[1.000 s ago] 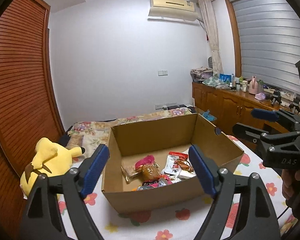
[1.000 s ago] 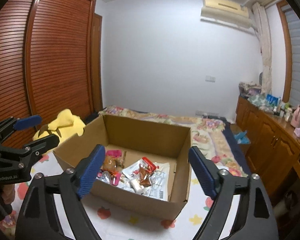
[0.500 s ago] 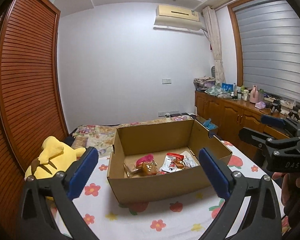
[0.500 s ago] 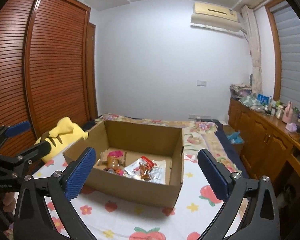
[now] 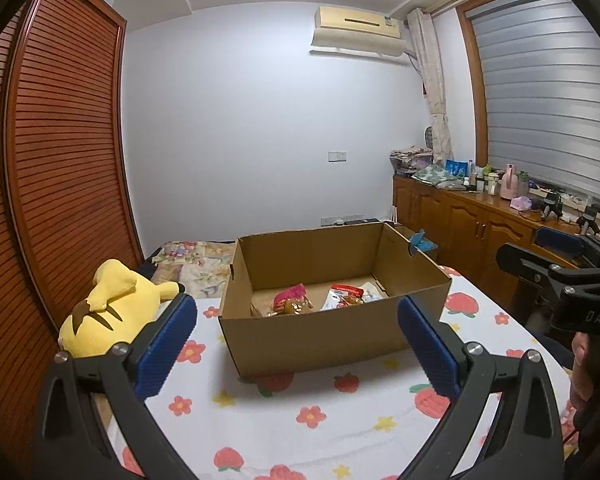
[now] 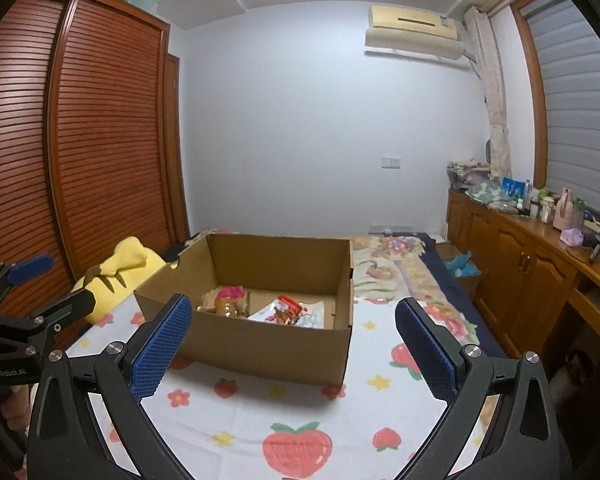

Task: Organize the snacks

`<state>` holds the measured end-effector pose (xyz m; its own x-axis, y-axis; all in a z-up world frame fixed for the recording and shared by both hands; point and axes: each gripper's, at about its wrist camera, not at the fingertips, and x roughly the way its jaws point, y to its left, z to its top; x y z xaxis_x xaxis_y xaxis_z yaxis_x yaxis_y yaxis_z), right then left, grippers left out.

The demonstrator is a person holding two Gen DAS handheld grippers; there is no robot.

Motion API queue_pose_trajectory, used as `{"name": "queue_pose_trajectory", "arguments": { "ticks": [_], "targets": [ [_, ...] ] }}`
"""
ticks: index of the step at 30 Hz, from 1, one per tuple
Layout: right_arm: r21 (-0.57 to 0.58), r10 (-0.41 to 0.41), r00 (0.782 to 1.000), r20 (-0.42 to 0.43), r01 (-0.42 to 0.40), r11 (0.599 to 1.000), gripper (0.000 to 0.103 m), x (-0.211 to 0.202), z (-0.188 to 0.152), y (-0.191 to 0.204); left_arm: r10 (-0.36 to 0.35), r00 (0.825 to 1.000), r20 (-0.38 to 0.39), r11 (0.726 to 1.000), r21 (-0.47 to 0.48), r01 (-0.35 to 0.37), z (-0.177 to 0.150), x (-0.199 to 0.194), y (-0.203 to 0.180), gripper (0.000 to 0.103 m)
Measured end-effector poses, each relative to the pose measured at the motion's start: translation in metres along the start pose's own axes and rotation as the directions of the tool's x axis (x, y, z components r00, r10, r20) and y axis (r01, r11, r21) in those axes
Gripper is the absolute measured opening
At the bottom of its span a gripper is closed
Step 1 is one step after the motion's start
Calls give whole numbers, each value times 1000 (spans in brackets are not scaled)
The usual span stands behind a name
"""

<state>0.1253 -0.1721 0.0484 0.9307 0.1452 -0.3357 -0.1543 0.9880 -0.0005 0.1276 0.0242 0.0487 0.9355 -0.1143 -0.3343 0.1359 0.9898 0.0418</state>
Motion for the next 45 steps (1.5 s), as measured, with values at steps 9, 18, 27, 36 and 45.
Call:
{"name": "queue_pose_trajectory", "arguments": {
  "ticks": [9,18,27,36,45],
  "targets": [
    [20,-8,1000,7,8,1000,103,-16,-15,0,2,1000,-5,1000,-12,-2,-15,-16,-1,101],
    [17,-19,1000,-9,20,1000,103,-23,-38,4,11,999,-34,1000,-22,-11,-35,-18,0,101],
    [23,-24,999,-40,25,999,103,-20,-52,2,14,999,-52,999,-30,-16,-44,-15,4,101],
    [21,-25,999,-40,26,999,103,-20,-52,1,17,999,-48,999,-31,-18,-44,-17,3,101],
    [23,-23,999,-40,24,999,103,-21,-52,1,16,999,-48,999,-34,-18,-45,-18,2,101]
  ]
}}
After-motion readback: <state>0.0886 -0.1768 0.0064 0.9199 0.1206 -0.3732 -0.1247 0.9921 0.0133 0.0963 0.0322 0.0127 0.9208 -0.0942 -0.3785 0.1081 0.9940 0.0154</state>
